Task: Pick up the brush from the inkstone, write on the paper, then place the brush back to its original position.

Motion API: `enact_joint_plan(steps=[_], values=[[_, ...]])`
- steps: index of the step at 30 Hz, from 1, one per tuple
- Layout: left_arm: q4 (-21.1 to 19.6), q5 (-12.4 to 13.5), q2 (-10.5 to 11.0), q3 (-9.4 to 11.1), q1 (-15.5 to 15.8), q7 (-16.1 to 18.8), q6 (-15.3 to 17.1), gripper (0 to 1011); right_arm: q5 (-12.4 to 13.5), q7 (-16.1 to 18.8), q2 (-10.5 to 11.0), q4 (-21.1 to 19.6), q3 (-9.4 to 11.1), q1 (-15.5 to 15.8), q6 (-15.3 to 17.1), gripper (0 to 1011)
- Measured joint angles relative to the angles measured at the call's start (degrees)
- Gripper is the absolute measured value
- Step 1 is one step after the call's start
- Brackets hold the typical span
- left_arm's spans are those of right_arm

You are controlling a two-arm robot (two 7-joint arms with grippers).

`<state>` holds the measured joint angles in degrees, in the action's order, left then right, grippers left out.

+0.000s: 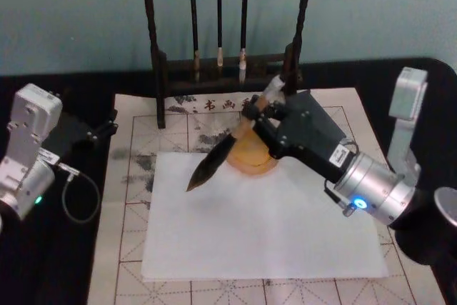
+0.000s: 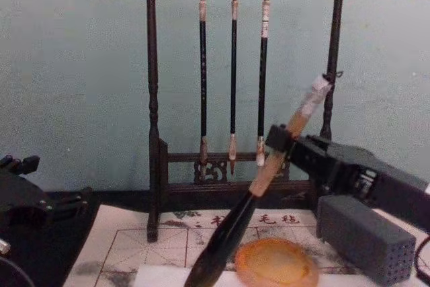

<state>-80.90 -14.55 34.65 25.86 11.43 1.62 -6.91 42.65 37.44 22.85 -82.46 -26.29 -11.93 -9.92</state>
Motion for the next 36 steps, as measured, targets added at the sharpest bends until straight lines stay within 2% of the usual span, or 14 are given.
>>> enact_joint_plan(steps=[23,36], values=[[0.0,0.0,0.0,0.0,0.0,0.0,0.0,1001,-3.1,1.0,-2.9,3.2,-1.1,-1.3,-2.2,187],[0.0,0.0,0.0,0.0,0.0,0.0,0.0,1001,-4.4,1.2,-3.4,4.2,-1.3,-1.6,-2.5,187]])
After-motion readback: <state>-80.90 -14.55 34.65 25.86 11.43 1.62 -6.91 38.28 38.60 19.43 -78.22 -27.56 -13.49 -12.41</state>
